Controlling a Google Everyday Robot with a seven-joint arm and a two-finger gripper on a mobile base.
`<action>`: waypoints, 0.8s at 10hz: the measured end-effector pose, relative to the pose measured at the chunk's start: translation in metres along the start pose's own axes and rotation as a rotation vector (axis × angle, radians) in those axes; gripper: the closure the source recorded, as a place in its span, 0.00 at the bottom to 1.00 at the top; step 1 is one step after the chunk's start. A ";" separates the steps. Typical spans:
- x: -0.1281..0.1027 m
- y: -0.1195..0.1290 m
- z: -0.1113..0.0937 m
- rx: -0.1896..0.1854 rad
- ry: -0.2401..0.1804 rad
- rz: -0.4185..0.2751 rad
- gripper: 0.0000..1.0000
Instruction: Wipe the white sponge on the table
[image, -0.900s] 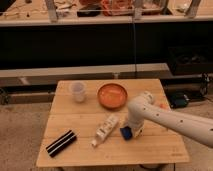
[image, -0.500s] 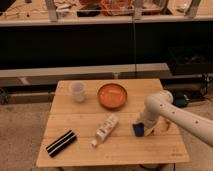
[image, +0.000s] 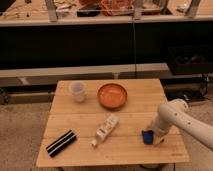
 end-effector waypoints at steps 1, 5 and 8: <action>-0.016 0.013 0.000 -0.002 0.004 -0.022 0.96; -0.067 0.031 0.006 -0.022 0.004 -0.138 0.96; -0.092 -0.008 0.008 -0.027 0.027 -0.252 0.96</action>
